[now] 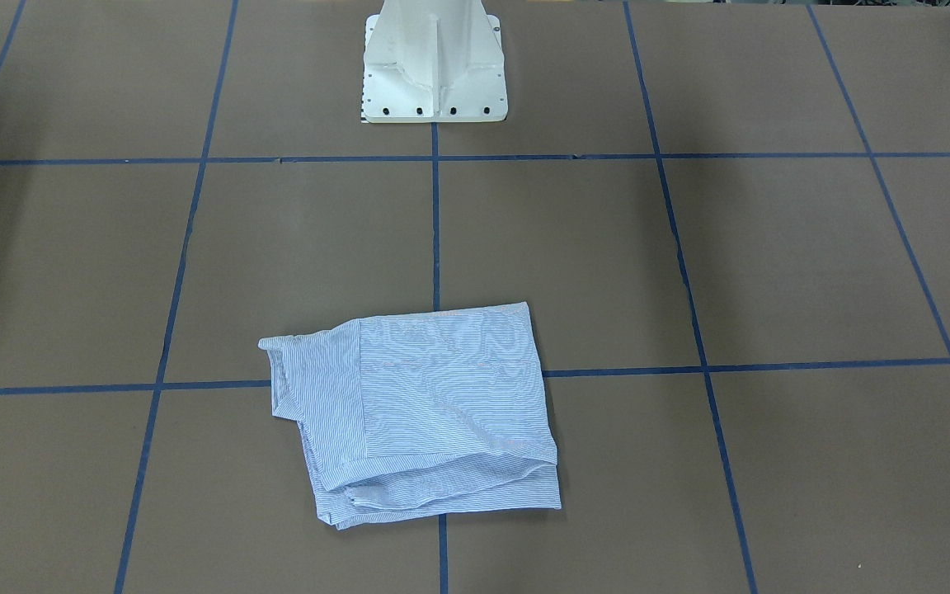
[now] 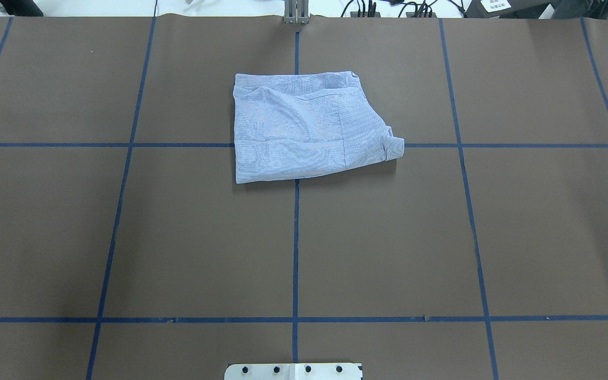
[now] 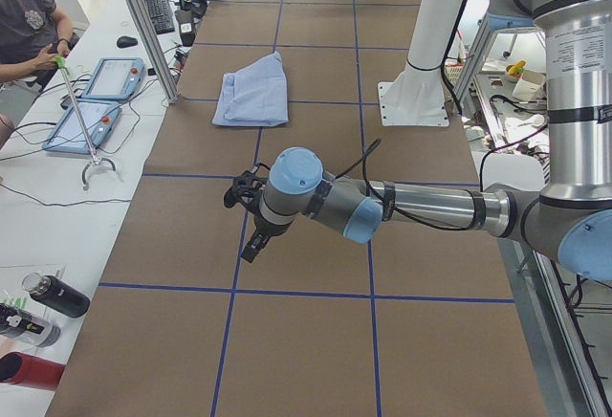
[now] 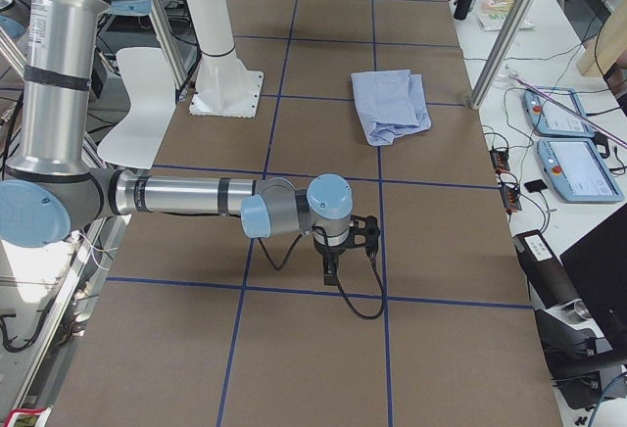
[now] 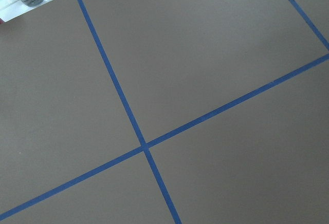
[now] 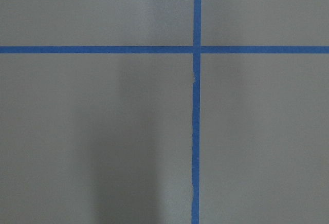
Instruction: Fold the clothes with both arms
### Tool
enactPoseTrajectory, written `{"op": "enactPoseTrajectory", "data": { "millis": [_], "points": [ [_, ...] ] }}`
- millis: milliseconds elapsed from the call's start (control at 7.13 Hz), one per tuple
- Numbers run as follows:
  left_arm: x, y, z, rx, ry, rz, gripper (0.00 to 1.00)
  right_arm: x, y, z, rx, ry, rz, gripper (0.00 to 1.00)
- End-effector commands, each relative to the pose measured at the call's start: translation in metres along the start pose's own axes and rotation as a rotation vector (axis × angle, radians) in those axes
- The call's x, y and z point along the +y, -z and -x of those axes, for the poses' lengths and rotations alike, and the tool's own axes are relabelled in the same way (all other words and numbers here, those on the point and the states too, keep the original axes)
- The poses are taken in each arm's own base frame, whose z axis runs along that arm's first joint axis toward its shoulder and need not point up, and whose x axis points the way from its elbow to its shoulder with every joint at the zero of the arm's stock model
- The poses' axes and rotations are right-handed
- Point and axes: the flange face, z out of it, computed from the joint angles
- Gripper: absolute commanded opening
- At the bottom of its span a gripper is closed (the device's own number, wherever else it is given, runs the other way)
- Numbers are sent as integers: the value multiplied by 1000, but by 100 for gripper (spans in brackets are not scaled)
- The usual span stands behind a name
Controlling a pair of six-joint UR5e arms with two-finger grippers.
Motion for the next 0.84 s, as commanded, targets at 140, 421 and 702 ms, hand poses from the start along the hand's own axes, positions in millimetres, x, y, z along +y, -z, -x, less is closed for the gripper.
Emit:
{"op": "enactPoseTrajectory", "data": {
  "millis": [140,421,702],
  "points": [
    [19,10,-20,74,-1,-11,100,-3,1,0,12,3,-7,100],
    [11,6,-17,62,-12,-10,100,-5,6,5,7,10,-16,100],
    [-5,-14,5,50,-8,-1,100,-14,8,5,19,8,-21,100]
  ]
}}
